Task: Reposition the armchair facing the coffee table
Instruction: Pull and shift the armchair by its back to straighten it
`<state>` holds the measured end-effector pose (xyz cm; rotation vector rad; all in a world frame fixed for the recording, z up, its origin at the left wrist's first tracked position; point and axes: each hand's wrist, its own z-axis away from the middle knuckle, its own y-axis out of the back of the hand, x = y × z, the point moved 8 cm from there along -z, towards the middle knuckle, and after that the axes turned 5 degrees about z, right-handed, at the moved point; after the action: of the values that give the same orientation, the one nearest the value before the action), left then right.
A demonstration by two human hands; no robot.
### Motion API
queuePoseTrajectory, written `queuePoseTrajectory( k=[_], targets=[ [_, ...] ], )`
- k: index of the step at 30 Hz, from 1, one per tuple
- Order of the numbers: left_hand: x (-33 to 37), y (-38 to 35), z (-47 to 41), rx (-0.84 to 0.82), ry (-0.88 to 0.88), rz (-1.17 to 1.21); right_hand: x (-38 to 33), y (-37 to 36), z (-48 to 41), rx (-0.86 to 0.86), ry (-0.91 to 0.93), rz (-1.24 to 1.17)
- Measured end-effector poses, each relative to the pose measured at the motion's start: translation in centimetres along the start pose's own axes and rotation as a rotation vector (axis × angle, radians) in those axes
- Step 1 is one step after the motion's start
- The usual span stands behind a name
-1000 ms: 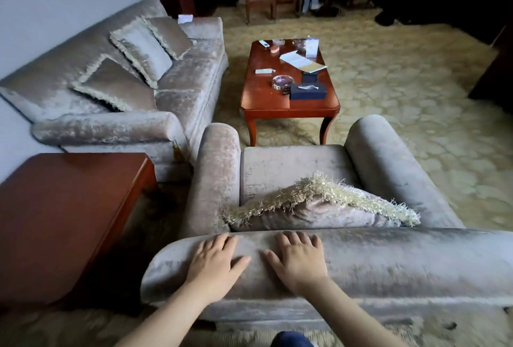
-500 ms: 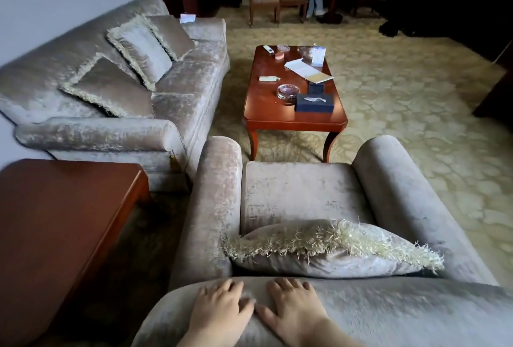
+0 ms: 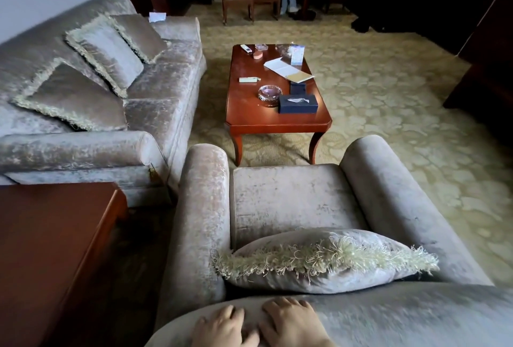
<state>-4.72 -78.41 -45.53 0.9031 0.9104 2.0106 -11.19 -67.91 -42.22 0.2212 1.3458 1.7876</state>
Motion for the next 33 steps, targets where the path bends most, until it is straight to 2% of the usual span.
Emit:
queuePoseTrajectory(
  k=[1,4,9,19,23,27,33],
  targets=[
    [-0.5,0.2,0.5,0.048,-0.012,0.000,0.5,-0.5,0.2,0.010,-0.003,0.002],
    [0.9,0.6,1.9,0.042,-0.014,-0.072,0.9,-1.2,0.7,-0.020,-0.022,0.113],
    [0.4,-0.3,2.0,0.029,-0.030,-0.075,0.6,-1.7,1.2,-0.015,-0.021,0.161],
    [1.0,0.8,3.1,0.076,0.000,-0.061,1.0,-1.3,1.9,-0.048,-0.034,0.071],
    [0.5,1.0,4.2,0.090,0.064,-0.189,1.3,-0.7,2.9,-0.045,-0.061,0.095],
    [0.3,0.6,5.1,0.077,0.079,-0.197,3.0,-0.7,4.9,0.004,-0.150,0.198],
    [-0.4,0.4,5.6,0.093,0.063,-0.153,5.3,-0.5,9.5,0.173,-0.406,0.239]
  ],
)
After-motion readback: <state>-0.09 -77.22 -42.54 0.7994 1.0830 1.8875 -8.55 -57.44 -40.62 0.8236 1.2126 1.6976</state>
